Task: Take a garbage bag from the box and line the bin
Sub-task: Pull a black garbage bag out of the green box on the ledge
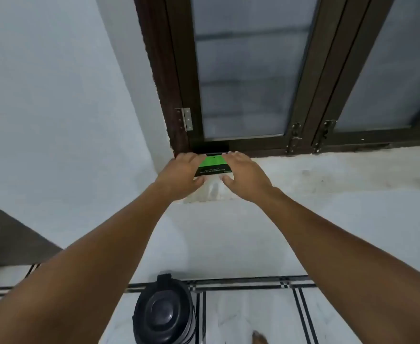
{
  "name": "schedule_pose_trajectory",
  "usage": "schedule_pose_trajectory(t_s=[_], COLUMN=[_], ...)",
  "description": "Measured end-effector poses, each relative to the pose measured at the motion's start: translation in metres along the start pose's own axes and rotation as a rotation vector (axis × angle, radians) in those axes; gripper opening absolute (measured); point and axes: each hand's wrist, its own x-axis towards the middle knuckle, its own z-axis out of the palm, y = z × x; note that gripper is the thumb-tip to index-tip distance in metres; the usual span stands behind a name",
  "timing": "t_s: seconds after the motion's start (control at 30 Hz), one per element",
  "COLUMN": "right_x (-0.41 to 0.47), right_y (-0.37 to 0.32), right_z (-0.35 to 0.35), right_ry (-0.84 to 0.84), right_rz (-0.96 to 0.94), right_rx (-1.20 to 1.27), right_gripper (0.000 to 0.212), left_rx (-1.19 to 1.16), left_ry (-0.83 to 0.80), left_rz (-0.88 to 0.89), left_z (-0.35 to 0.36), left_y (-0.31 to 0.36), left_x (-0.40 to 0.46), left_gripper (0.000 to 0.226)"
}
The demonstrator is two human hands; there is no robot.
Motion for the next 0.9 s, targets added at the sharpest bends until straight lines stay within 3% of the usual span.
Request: schedule_pose_trajectory(t_s=[0.17,0.47,0.6,0.67,0.77,0.9], right_x=[0.035,0.067,0.080,0.083,0.083,0.084], right_y=[0.028,0.048,0.046,0.044,0.044,0.060], right_z=[0.030,0.066,0.067,0.061,0.044,0.024], right_ry=[-0.101,-0.115,-0.045,-0.041,-0.050,-0.169], right_rz=[0.106,0.217,0.277,0.387,0.643,0.654], right_rx=[0.023,0.236,0.376,0.505,0.895,1.124], right_gripper=[0.072,0.052,0.039,0.035,0.028,0.022], left_rx=[-0.018,0.108,0.025,-0.072,-0.144,-0.214], left_ry=[-0.072,-0.195,-0.229,-0.241,-0.195,-0.139], left_rz=[-0.117,-0.115,-0.188,-0.207,-0.205,-0.171], left_z=[0.026,0.062,0.061,0.054,0.039,0.015], left_y=[0.003,-0.005,-0.004,-0.002,-0.005,-0.003], left_x=[0.029,0.087,0.097,0.099,0.099,0.101], left_gripper=[0.079,0.079,0.061,0.059,0.058,0.059])
